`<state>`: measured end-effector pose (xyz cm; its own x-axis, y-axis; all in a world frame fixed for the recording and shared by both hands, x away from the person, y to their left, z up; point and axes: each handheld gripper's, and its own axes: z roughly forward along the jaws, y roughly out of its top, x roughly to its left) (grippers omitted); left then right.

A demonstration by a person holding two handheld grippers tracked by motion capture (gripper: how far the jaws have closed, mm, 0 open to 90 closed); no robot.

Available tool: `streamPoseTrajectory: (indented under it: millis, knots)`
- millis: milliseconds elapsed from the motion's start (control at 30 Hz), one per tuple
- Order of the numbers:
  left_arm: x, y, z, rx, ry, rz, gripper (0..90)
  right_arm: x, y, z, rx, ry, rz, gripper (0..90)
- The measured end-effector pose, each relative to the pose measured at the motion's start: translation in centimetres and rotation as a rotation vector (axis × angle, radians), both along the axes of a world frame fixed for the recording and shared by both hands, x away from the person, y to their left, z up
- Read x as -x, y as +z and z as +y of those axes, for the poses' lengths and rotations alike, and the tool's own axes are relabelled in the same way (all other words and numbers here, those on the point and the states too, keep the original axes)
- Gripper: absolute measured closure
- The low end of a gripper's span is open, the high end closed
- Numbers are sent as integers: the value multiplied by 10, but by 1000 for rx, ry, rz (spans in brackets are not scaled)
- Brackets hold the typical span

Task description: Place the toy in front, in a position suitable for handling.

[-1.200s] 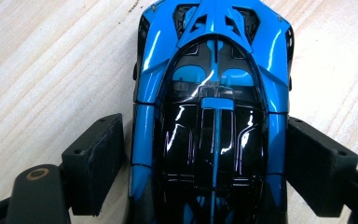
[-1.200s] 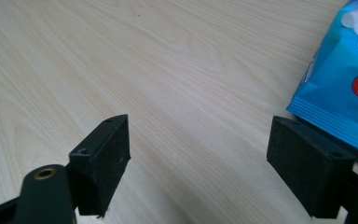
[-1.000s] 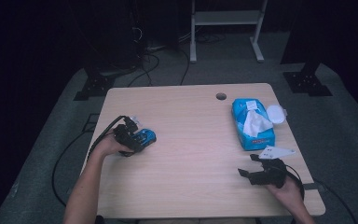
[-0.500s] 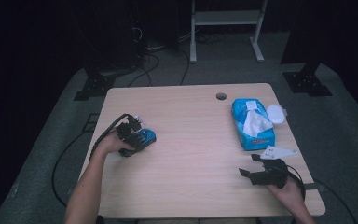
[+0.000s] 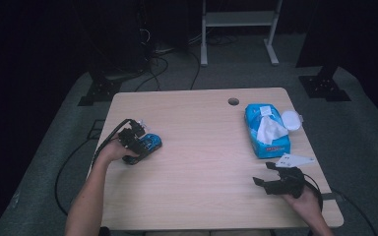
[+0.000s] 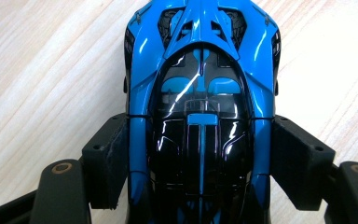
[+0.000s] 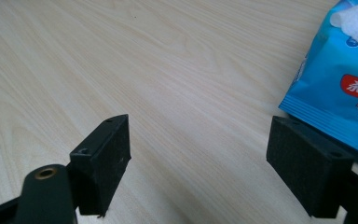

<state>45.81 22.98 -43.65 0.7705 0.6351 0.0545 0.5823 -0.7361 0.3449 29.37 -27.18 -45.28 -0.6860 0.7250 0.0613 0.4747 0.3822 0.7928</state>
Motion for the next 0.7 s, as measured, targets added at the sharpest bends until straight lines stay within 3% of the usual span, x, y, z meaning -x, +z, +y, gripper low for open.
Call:
streamPoseTrajectory:
  millis: [167,367,467,533,700]
  knots:
    - [3,11,4,31,5,-31,279,0,0,0,1,-1,-2,206]
    - [13,39,-5,63,-46,-99,279,0,2,-1,-13,-8,-5,206]
    - [20,51,-22,85,-93,-125,279,0,2,-2,-16,-10,-6,206]
    - [25,56,-38,112,-141,-116,279,0,2,-3,-17,-11,-7,206]
    - [34,58,-85,152,-242,-123,279,-1,2,-3,-21,-13,-3,206]
